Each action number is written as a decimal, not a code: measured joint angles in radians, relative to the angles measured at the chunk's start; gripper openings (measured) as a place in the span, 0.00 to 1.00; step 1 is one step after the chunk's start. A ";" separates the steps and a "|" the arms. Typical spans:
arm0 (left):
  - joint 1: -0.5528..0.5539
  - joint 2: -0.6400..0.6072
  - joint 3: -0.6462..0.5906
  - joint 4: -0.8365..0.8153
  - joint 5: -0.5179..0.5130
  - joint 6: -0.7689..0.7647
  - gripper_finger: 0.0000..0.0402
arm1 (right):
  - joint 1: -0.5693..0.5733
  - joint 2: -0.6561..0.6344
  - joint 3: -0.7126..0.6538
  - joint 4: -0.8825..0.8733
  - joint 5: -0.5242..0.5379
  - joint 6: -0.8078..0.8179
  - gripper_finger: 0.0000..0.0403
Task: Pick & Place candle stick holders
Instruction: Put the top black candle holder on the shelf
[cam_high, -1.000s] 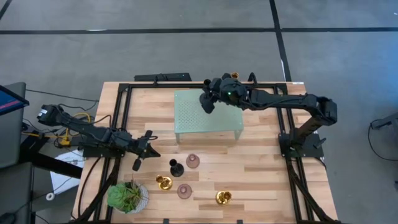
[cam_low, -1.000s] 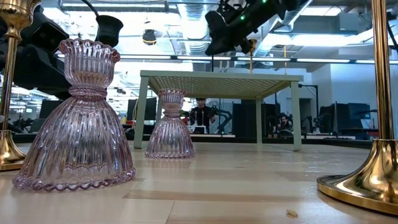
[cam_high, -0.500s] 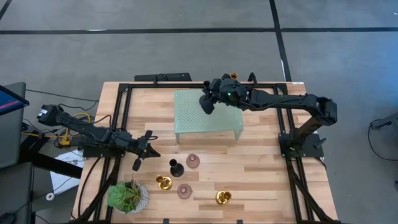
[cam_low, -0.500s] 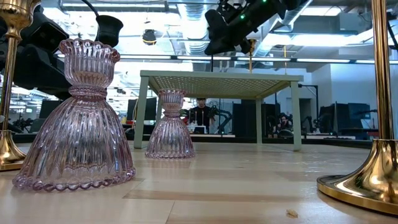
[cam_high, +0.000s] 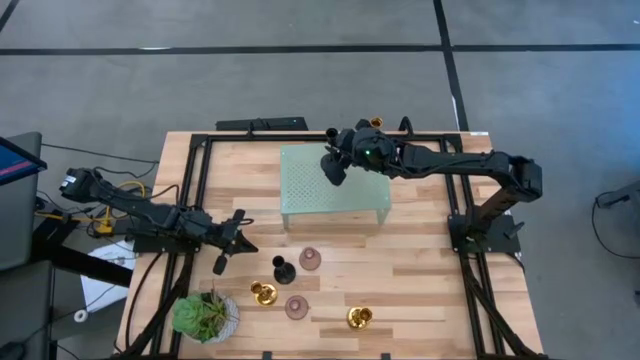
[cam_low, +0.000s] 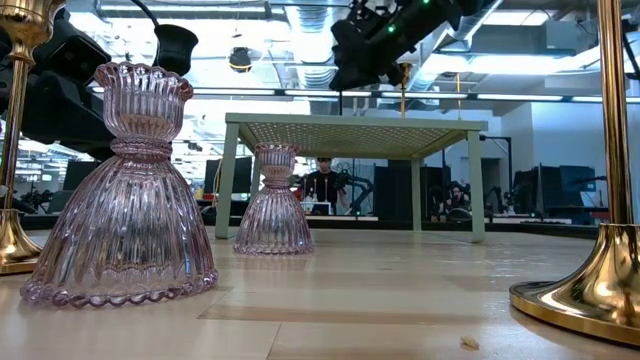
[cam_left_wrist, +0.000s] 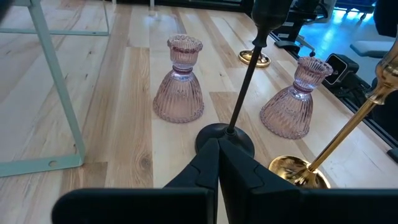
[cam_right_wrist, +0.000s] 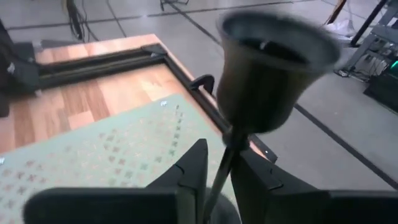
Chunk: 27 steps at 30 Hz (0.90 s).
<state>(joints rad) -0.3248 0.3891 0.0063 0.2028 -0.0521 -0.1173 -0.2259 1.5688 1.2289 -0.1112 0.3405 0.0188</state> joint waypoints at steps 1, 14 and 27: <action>0.000 0.000 0.000 0.000 0.000 0.000 0.02 | 0.006 0.000 0.000 -0.003 0.000 -0.001 0.17; 0.000 0.000 0.000 0.000 0.000 0.000 0.02 | 0.041 0.000 0.000 -0.044 0.122 -0.029 0.49; 0.000 0.000 0.000 0.000 0.000 0.000 0.02 | 0.118 -0.038 0.000 -0.147 0.134 -0.021 0.50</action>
<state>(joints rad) -0.3248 0.3889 0.0063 0.2031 -0.0521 -0.1173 -0.1080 1.5305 1.2289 -0.2585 0.4749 -0.0019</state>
